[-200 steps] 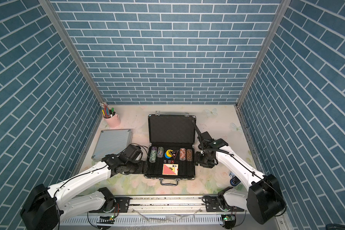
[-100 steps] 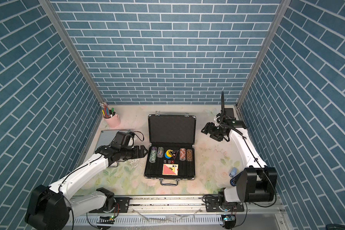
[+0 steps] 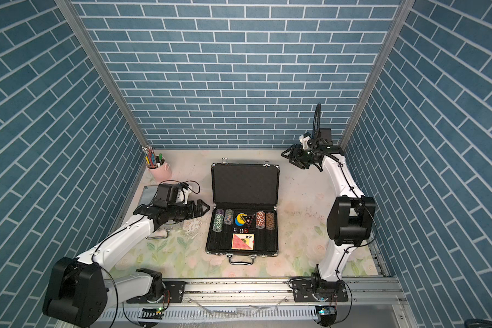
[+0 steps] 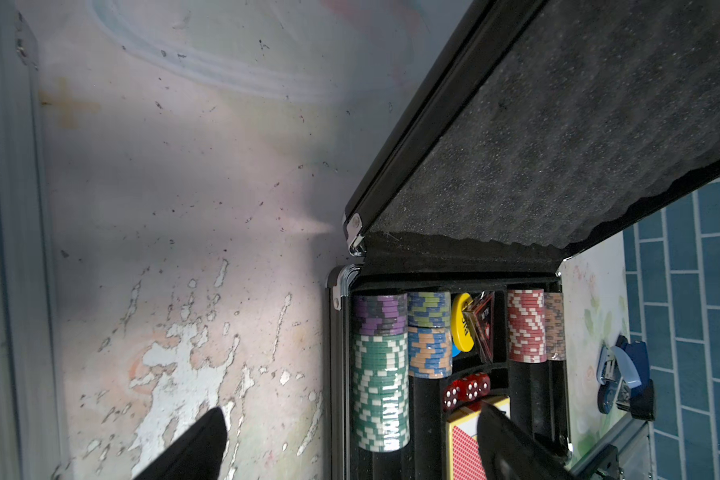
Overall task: Close the poker set cases
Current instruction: Close the lid of the poker set case.
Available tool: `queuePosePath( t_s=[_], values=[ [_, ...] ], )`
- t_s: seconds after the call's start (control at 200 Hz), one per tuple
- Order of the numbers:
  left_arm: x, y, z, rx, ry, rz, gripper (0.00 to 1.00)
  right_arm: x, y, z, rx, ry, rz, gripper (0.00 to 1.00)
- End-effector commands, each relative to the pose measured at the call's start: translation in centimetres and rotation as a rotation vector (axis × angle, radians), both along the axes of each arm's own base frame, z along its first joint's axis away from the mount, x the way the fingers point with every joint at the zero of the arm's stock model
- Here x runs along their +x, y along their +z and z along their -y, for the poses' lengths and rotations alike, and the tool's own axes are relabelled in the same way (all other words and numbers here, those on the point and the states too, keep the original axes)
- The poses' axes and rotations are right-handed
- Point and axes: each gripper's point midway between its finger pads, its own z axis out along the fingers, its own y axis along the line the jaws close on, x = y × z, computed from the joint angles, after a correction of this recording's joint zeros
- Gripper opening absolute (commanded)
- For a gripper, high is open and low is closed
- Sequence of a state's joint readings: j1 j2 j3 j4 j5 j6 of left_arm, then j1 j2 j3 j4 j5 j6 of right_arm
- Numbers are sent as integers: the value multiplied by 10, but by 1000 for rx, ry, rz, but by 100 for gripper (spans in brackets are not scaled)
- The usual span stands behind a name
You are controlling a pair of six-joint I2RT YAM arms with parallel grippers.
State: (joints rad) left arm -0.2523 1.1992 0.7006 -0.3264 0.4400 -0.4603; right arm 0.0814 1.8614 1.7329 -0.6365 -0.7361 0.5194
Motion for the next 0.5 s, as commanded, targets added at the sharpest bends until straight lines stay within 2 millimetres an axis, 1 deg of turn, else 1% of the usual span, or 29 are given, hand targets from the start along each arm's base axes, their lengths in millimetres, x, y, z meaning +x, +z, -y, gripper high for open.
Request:
queuePosePath(
  t_s=[0.0,0.095,0.195,0.3,0.495],
  values=[
    [-2,-6,2,-25,-10,-12,95,-6,8,-23,63,79,-29,59],
    [-3,-7,2,-25,-15,-14,95,-8,3,-34,75,113,-59,56],
    [-2,-6,1,-23,-19,-13,96,-16,-7,-43,60,145,-90,54],
    [-3,-7,1,-22,-18,-16,96,-24,-15,-45,52,154,-117,52],
    [-5,-9,0,-23,-19,-23,96,-37,-20,-45,51,158,-139,51]
  ],
)
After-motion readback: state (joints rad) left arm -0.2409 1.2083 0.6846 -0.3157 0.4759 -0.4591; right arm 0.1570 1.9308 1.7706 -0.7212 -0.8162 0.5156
